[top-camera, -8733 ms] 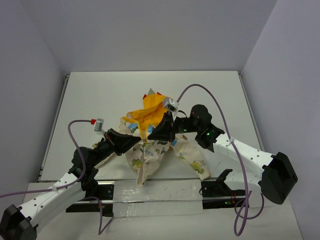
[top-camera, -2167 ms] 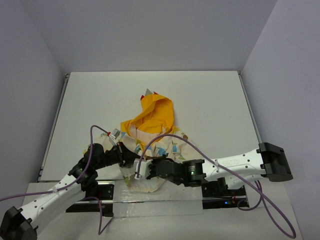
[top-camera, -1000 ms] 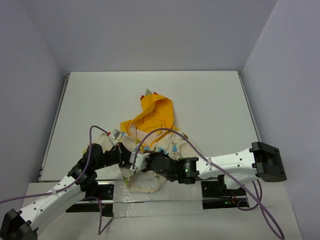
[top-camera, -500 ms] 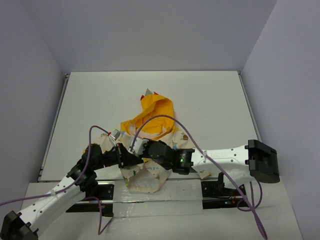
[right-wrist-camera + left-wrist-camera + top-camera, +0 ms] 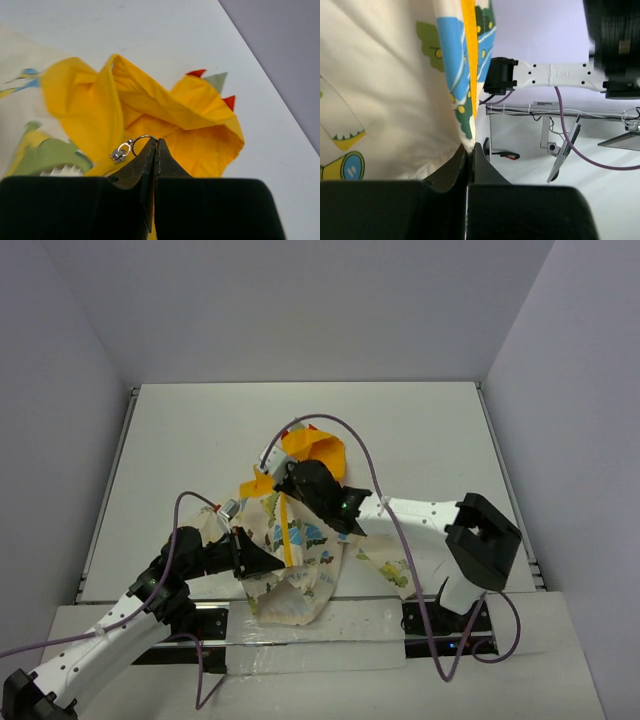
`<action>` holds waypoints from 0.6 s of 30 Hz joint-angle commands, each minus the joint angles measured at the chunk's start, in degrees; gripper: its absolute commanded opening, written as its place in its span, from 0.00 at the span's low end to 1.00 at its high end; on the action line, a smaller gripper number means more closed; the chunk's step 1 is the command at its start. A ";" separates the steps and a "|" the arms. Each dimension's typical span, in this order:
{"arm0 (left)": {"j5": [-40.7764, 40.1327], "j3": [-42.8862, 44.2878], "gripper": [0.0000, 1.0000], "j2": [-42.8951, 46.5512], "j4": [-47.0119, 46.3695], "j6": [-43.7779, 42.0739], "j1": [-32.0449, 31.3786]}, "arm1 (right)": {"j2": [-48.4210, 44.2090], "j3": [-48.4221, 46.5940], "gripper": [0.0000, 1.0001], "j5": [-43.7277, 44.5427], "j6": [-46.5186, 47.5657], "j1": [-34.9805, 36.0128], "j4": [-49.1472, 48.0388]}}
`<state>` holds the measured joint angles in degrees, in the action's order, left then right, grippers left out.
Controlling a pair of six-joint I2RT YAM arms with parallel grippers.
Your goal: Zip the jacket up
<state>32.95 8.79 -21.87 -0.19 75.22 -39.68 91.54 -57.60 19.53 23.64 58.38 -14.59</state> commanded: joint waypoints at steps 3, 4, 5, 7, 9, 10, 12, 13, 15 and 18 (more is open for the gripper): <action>2.90 6.72 0.00 3.27 10.83 -1.47 -1.07 | 8.19 -11.53 0.00 -2.15 0.38 -11.06 -7.48; 2.82 6.94 0.00 3.67 11.17 -1.39 -1.10 | 8.82 -12.09 0.00 -2.39 0.36 -11.61 -7.56; 2.79 7.12 0.00 4.04 11.65 -1.31 -1.13 | 9.92 -13.01 0.00 -2.63 0.27 -12.29 -7.56; 2.68 7.72 0.00 5.23 13.16 -1.04 -1.24 | 13.42 -15.92 0.00 -3.38 0.00 -14.45 -7.56; 2.55 8.60 0.00 5.95 14.78 -1.26 -1.23 | 15.98 -19.08 0.00 -4.22 -0.63 -16.93 -7.01; 2.47 9.11 0.00 6.21 15.62 -1.47 -1.19 | 17.04 -20.73 0.00 -4.66 -1.03 -18.24 -6.61; 2.10 10.36 0.00 6.86 17.72 -1.81 -1.36 | 18.37 -23.03 0.00 -5.31 -1.57 -20.16 -5.85; 2.03 10.67 0.00 6.94 18.20 -2.03 -1.38 | 19.06 -24.45 0.00 -5.39 -1.56 -20.86 -5.41; 1.97 11.33 0.00 7.16 19.58 -2.33 -1.48 | 19.82 -26.04 0.00 -5.53 -1.14 -22.63 -4.49; 1.68 12.12 0.00 7.16 20.73 -2.88 -1.45 | 20.23 -30.86 0.00 -5.64 -0.18 -25.00 -2.56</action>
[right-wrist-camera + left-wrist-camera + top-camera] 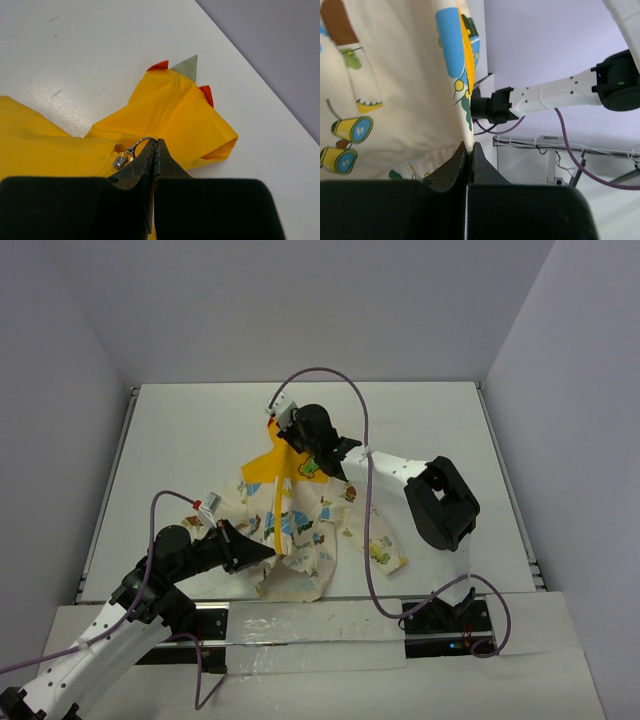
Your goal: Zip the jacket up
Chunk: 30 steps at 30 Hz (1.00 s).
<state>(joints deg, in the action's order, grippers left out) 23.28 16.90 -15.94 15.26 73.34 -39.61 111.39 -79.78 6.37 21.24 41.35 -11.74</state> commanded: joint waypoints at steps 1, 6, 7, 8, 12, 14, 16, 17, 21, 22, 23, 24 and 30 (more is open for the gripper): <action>11.06 4.29 0.00 1.11 5.44 -1.28 -1.52 | 0.20 -9.51 0.00 7.55 2.56 -8.60 -5.01; 5.35 7.54 0.00 -1.29 7.25 -3.82 -1.61 | -3.30 -10.29 0.00 8.76 5.03 -10.06 -3.47; 3.24 8.26 0.00 -1.91 8.06 -4.26 -1.53 | -4.29 -9.58 0.00 9.21 5.12 -10.15 -3.37; -2.13 9.49 0.00 -2.84 9.85 -4.26 -1.52 | -6.39 -8.35 0.00 10.34 4.86 -10.41 -3.07; -15.80 13.06 0.00 -9.87 11.63 -5.49 -1.44 | -13.84 -5.13 0.00 12.85 3.11 -11.23 0.04; -22.41 16.93 0.00 -14.20 11.49 -8.86 -0.82 | -17.43 -2.79 0.00 13.93 2.35 -11.63 2.80; -28.24 23.59 0.00 -20.19 12.28 -12.78 0.70 | -20.55 -0.95 0.00 14.35 1.47 -12.40 5.13; -29.81 26.72 0.00 -22.75 12.98 -15.18 2.45 | -22.18 -0.17 0.00 14.09 0.95 -12.80 6.52; -28.15 37.84 0.00 -30.37 14.62 -25.35 15.58 | -29.67 2.62 0.00 12.40 -1.24 -13.74 11.63; -27.66 40.70 0.00 -32.00 14.67 -27.55 17.27 | -31.01 3.08 0.00 11.44 -1.99 -13.75 14.05; -27.02 43.77 0.00 -33.80 14.71 -29.59 19.36 | -32.18 3.45 0.00 10.54 -3.22 -13.75 16.79; -26.32 46.65 0.00 -35.54 14.68 -31.13 21.79 | -33.11 3.72 0.00 9.75 -4.86 -13.75 19.25; -24.40 53.86 0.00 -41.16 12.80 -33.77 27.09 | -42.49 10.58 0.00 5.08 -13.07 -13.29 23.41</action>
<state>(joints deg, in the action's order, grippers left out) 0.57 66.25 -55.34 27.33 45.33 -15.48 74.93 -73.00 9.42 13.37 29.37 7.40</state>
